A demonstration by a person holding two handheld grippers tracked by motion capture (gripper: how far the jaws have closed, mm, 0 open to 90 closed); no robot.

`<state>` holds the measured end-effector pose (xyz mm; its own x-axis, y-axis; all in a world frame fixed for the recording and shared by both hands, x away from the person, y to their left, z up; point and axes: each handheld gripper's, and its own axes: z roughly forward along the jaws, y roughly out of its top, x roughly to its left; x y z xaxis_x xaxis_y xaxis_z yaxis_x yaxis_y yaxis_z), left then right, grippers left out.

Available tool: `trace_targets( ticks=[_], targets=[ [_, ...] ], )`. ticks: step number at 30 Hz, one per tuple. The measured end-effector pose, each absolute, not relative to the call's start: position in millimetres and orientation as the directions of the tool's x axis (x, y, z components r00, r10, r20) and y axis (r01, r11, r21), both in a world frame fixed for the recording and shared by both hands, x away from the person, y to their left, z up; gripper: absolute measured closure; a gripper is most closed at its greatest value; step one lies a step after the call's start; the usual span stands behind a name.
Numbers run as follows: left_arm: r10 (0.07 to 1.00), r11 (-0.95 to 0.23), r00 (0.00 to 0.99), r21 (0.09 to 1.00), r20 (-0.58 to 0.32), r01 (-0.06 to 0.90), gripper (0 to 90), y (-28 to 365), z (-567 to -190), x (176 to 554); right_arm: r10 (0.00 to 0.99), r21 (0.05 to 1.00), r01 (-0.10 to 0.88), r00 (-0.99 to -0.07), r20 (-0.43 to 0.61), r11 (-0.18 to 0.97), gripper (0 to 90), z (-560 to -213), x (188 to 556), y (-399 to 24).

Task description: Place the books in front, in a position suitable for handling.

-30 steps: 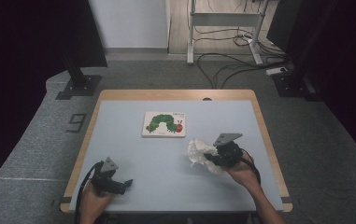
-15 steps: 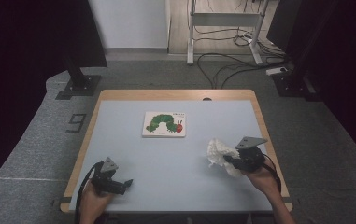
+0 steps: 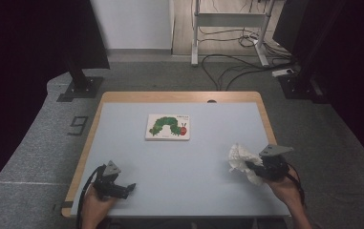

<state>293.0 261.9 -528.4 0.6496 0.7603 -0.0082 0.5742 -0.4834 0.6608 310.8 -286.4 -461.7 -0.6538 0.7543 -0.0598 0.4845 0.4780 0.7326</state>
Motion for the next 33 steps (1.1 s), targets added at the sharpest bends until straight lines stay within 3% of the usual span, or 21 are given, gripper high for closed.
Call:
trace_targets(
  ticks=[23, 25, 30, 33],
  targets=[
    [0.760, -0.483, 0.650, 0.661, -0.009, 0.574, 0.0, 262, -528, 293, 0.754, 0.692, 0.515, -0.654, -0.065, 0.506, 58.8, -513, 315, -287],
    [0.760, -0.483, 0.649, 0.661, -0.009, 0.575, 0.0, 262, -528, 293, 0.754, 0.690, 0.515, -0.654, -0.067, 0.508, 52.7, -512, 314, -286],
    [0.760, -0.483, 0.649, 0.661, -0.009, 0.575, 0.0, 262, -528, 293, 0.744, 0.696, 0.494, -0.663, -0.085, 0.521, 21.4, -509, 315, -284],
    [0.760, -0.483, 0.649, 0.661, -0.009, 0.575, 0.0, 262, -528, 293, 0.752, 0.723, 0.476, -0.654, -0.089, 0.500, 12.4, -504, 313, -283]
  ],
)
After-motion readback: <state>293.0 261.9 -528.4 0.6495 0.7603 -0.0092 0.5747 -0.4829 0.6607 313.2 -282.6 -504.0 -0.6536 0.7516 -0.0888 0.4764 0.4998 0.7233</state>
